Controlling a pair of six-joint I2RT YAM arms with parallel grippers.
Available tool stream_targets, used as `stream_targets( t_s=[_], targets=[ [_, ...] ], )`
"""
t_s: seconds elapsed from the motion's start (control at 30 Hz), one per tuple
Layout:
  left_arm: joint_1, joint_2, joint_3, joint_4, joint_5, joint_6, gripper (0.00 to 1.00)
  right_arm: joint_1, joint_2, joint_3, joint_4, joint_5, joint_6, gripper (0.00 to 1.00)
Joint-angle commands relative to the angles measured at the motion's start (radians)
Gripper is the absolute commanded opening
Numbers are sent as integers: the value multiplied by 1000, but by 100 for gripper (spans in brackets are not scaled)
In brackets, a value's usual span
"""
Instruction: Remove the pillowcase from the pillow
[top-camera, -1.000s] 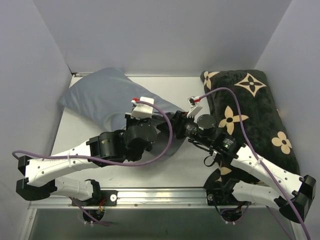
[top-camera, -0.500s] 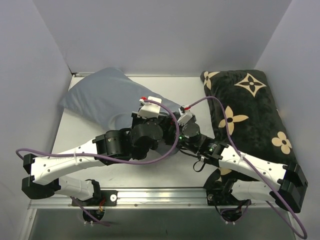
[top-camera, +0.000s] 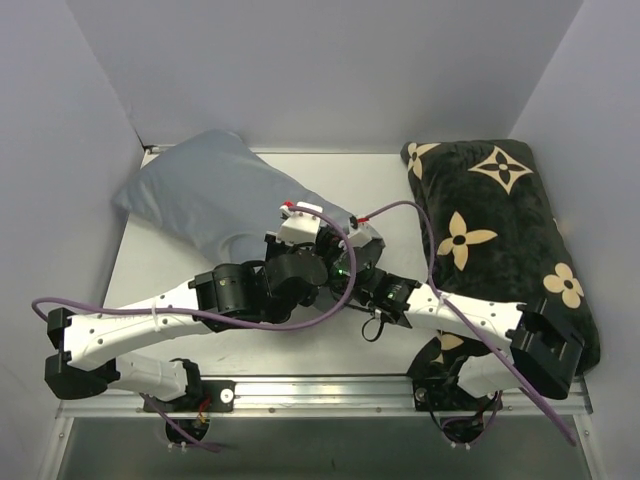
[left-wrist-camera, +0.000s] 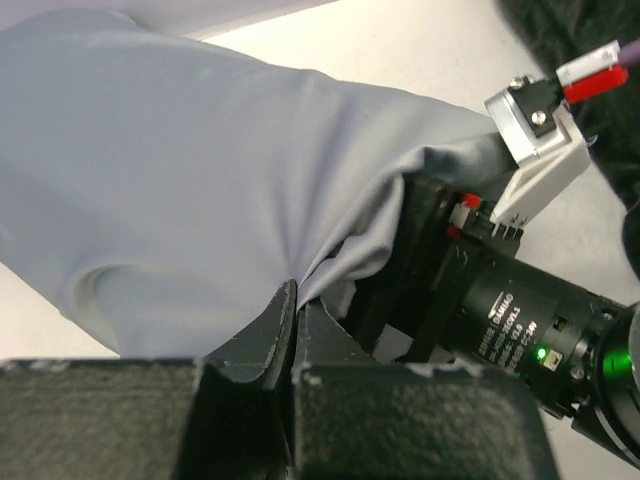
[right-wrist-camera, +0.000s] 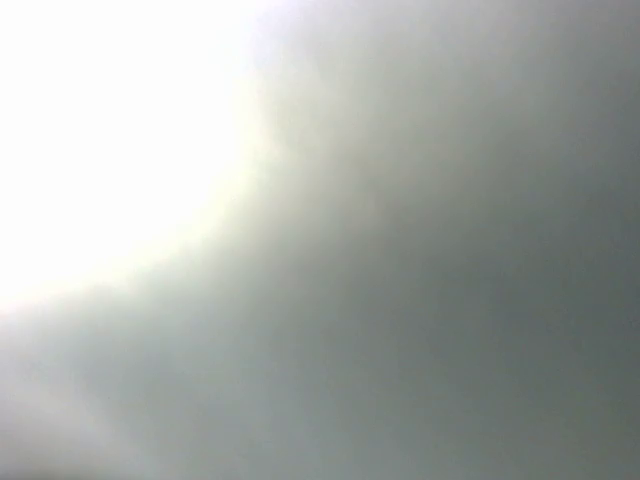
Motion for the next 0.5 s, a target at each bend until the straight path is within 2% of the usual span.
stream_targets(
  t_s=[0.0,0.03,0.07,0.23,0.37,0.47],
  targets=[
    [4,-73,-5,12,31,-74,0,-31,42,84,52,43,5,35],
    [10,-84,-20,-3,34,-85,0,-43,36,90,27,42,3,14],
    [21,-108,-29,-8,43,-103,0,-68,25,80,-16,48,-2,0],
    [116,-193,-120,-58,158,-167,0,-166,-119,8,-151,121,-40,0],
    [148,-240,-192,-117,222,-235,0,-247,-188,-6,-273,148,-95,0],
    [148,-248,-232,-125,296,-270,0,-307,-211,9,-295,105,-136,0]
  ],
)
